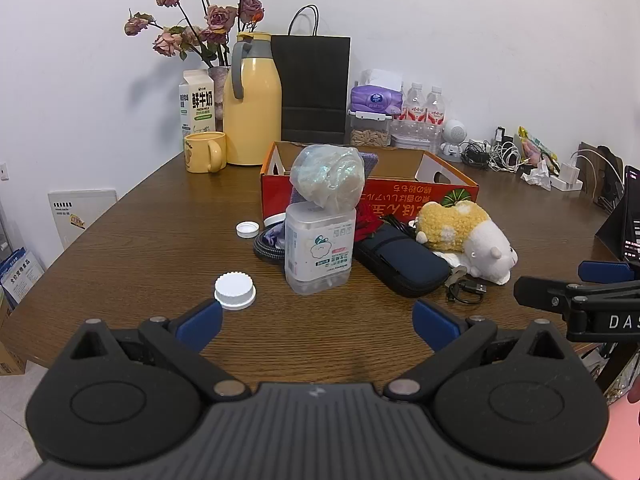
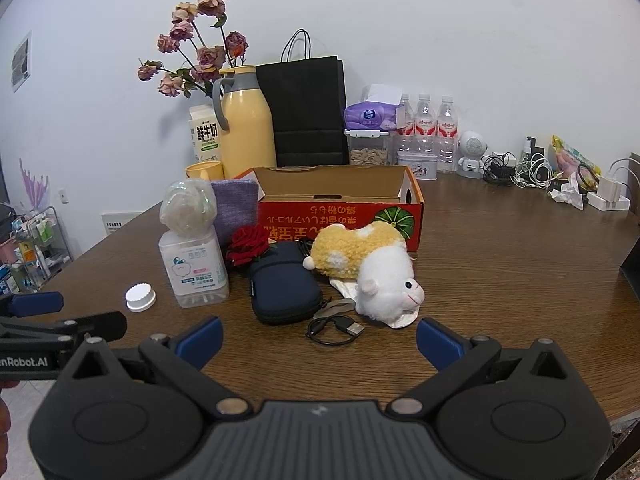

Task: Organize objects

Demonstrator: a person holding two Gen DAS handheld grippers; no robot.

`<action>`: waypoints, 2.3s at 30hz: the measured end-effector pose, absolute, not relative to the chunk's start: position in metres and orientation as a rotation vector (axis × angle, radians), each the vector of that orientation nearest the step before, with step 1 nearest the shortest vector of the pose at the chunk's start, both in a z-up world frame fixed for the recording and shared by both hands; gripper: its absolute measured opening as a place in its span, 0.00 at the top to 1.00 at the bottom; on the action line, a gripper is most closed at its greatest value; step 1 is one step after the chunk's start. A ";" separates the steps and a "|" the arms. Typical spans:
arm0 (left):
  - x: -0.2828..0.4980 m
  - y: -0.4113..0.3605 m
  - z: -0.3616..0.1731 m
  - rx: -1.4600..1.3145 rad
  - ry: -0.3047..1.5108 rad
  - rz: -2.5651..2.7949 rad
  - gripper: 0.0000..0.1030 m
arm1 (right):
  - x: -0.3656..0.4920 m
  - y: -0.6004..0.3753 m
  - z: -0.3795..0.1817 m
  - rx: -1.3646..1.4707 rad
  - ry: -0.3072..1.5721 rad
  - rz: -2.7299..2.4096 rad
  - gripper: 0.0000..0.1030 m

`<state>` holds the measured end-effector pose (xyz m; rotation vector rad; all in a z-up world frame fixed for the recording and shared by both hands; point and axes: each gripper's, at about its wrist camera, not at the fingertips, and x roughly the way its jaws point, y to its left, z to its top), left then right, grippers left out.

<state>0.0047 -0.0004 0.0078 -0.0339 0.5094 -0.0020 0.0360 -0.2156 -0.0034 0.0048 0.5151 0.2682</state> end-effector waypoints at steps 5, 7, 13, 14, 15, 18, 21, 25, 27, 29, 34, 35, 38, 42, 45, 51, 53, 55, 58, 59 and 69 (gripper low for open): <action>0.004 0.000 0.008 -0.034 0.510 -0.002 0.00 | 0.036 -0.215 -0.003 0.004 0.515 0.269 0.00; 0.005 0.000 0.008 -0.033 0.510 -0.002 0.00 | 0.036 -0.216 -0.003 0.005 0.515 0.269 0.00; 0.005 0.000 0.008 -0.034 0.510 -0.002 0.00 | 0.036 -0.215 -0.003 0.005 0.515 0.269 0.00; 0.004 0.000 0.008 -0.034 0.510 -0.002 0.00 | 0.036 -0.215 -0.004 0.005 0.515 0.269 0.00; 0.005 0.000 0.008 -0.034 0.510 -0.003 0.00 | 0.036 -0.215 -0.003 0.005 0.515 0.269 0.00; 0.005 0.000 0.008 -0.034 0.510 -0.003 0.00 | 0.036 -0.215 -0.004 0.005 0.516 0.268 0.00; 0.005 0.000 0.008 -0.034 0.510 -0.003 0.00 | 0.036 -0.215 -0.003 0.005 0.516 0.268 0.00; 0.005 0.000 0.008 -0.035 0.510 -0.003 0.00 | 0.037 -0.216 -0.003 0.005 0.516 0.269 0.00; 0.005 0.000 0.008 -0.034 0.509 -0.002 0.00 | 0.036 -0.215 -0.004 0.005 0.517 0.269 0.00; 0.004 0.000 0.008 -0.034 0.509 -0.002 0.00 | 0.036 -0.214 -0.005 0.004 0.517 0.270 0.00; 0.004 0.002 0.008 -0.036 0.510 -0.002 0.00 | 0.036 -0.215 -0.005 0.004 0.518 0.269 0.00; 0.004 0.002 0.008 -0.036 0.510 -0.001 0.00 | 0.036 -0.214 -0.005 0.005 0.518 0.269 0.00; 0.004 0.002 0.008 -0.036 0.509 -0.002 0.00 | 0.034 -0.213 -0.007 0.006 0.519 0.268 0.00; 0.004 0.004 0.006 -0.038 0.509 -0.001 0.00 | 0.034 -0.213 -0.008 0.005 0.519 0.268 0.00; 0.004 0.005 0.006 -0.038 0.509 0.000 0.00 | 0.034 -0.213 -0.008 0.006 0.519 0.268 0.00; 0.004 0.005 0.006 -0.038 0.510 0.000 0.00 | 0.034 -0.212 -0.009 0.005 0.520 0.268 0.00; 0.003 0.006 0.005 -0.038 0.510 0.000 0.00 | 0.034 -0.212 -0.009 0.006 0.520 0.267 0.00; 0.003 0.006 0.006 -0.039 0.509 0.000 0.00 | 0.034 -0.213 -0.008 0.005 0.520 0.268 0.00; 0.004 0.005 0.006 -0.039 0.510 0.000 0.00 | 0.034 -0.213 -0.008 0.004 0.520 0.268 0.00; 0.004 0.006 0.006 -0.038 0.510 0.000 0.00 | 0.034 -0.213 -0.008 0.005 0.520 0.268 0.00; 0.006 0.010 0.002 -0.045 0.507 0.001 0.00 | 0.036 -0.214 -0.012 0.005 0.523 0.269 0.00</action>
